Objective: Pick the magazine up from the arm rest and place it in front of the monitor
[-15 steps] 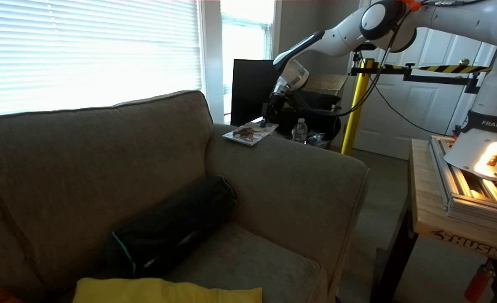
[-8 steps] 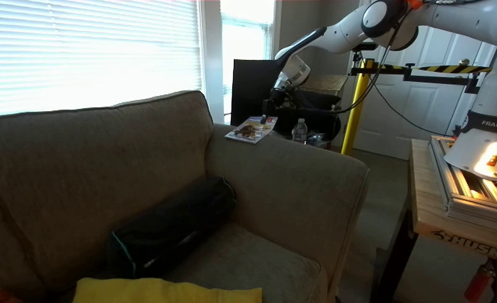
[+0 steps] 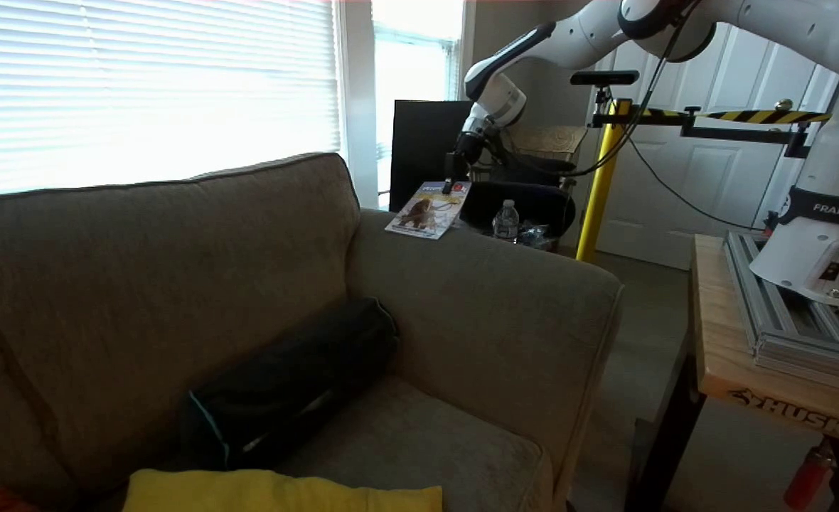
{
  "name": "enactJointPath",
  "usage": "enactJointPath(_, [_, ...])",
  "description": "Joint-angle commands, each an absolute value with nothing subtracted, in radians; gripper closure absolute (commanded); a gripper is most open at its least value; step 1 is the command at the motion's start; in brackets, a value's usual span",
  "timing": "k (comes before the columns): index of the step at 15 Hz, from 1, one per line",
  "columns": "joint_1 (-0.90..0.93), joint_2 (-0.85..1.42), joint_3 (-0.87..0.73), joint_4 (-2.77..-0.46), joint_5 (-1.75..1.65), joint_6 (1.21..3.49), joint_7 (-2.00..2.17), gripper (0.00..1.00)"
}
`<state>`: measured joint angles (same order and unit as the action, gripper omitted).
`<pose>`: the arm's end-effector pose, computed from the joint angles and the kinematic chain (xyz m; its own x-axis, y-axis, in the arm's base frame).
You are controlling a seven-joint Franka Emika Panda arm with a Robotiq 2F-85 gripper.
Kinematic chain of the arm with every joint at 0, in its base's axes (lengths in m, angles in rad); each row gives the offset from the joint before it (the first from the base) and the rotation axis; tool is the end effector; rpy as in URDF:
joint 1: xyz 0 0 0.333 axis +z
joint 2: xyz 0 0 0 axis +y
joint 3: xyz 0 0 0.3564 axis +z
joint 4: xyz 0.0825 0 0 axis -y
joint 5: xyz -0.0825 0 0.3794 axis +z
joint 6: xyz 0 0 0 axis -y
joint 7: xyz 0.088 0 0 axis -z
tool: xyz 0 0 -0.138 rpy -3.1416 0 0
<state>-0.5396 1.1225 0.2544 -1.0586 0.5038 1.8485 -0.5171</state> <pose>0.7358 -0.2272 0.1423 0.9958 -0.0883 -0.0256 -0.0815 -0.7189 -0.6903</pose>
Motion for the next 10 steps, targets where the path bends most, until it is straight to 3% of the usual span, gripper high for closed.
enactJointPath(1, [-0.540, 1.119, 0.253, -1.066, 0.504, 1.851, -0.517, 0.99])
enactJointPath(10, [-0.547, 0.944, 0.229, -1.273, 0.518, 2.044, -0.506, 0.99])
